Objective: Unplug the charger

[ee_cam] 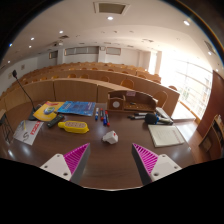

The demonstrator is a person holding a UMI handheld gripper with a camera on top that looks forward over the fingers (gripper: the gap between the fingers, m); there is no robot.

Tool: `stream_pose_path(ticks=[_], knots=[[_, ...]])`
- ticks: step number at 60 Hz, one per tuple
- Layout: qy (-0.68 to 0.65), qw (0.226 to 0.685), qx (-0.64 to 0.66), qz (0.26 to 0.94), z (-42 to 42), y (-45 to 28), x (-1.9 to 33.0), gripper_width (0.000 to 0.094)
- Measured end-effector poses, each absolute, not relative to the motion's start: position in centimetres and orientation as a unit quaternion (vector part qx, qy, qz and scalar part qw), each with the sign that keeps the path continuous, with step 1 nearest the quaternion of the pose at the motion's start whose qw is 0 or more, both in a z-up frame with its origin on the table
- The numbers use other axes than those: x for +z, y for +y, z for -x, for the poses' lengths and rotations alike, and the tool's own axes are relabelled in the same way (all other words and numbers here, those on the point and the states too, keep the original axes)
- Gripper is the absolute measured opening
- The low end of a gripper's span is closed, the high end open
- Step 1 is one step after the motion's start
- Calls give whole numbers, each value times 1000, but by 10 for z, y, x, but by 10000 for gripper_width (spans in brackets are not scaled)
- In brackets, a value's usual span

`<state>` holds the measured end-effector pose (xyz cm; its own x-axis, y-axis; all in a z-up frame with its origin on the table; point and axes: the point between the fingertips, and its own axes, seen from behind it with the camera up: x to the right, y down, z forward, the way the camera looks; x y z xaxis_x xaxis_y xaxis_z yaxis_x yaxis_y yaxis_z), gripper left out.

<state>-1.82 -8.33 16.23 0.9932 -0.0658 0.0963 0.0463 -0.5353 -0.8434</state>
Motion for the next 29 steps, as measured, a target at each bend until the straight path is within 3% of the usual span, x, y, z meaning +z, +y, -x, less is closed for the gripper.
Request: stream_pose_path(ticks=[29], knots=[[1,476,-40,878,27,-148,156,850]])
